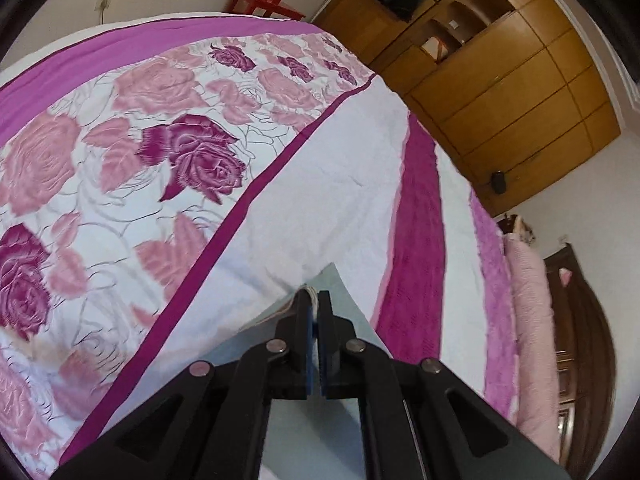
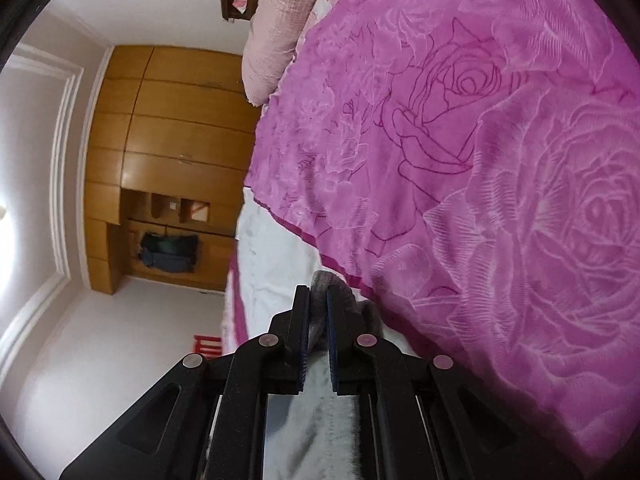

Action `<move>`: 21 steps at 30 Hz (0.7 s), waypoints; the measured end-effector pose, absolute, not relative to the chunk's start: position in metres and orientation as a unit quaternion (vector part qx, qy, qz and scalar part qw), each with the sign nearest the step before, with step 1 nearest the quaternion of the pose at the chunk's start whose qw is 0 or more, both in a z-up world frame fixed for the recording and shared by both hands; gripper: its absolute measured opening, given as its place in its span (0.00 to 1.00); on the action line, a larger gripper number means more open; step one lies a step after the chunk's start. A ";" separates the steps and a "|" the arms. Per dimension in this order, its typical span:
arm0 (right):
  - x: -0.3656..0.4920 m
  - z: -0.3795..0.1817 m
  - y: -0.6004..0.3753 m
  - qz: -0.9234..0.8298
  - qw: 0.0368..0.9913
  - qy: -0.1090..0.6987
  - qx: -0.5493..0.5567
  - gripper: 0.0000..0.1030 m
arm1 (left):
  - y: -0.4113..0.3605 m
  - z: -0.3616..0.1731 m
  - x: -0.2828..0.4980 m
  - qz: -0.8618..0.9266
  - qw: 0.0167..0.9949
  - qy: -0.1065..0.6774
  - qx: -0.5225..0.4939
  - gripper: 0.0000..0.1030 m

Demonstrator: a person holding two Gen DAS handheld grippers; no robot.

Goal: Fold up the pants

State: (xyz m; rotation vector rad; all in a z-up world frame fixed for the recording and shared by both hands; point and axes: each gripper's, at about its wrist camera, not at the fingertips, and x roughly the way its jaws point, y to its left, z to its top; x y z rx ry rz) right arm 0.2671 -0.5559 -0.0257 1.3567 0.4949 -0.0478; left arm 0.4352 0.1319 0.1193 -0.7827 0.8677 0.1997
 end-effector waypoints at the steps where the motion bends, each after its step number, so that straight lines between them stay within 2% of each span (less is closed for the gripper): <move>1: 0.268 -0.028 -0.555 -0.024 0.745 0.226 0.627 0.08 | 0.130 0.117 0.442 0.098 0.829 0.411 -0.367 0.02; 7: 0.256 -0.039 -0.551 -0.050 0.707 0.222 0.670 0.09 | 0.110 0.111 0.484 0.114 0.835 0.418 -0.338 0.02; 13: 0.247 -0.029 -0.551 -0.081 0.711 0.223 0.661 0.10 | 0.090 0.114 0.519 0.112 0.842 0.419 -0.320 0.02; 17: 0.232 -0.015 -0.568 -0.156 0.746 0.210 0.613 0.10 | 0.081 0.105 0.531 0.112 0.838 0.432 -0.314 0.02; 21: 0.227 -0.018 -0.573 -0.150 0.728 0.194 0.641 0.10 | 0.087 0.094 0.532 0.114 0.824 0.447 -0.329 0.02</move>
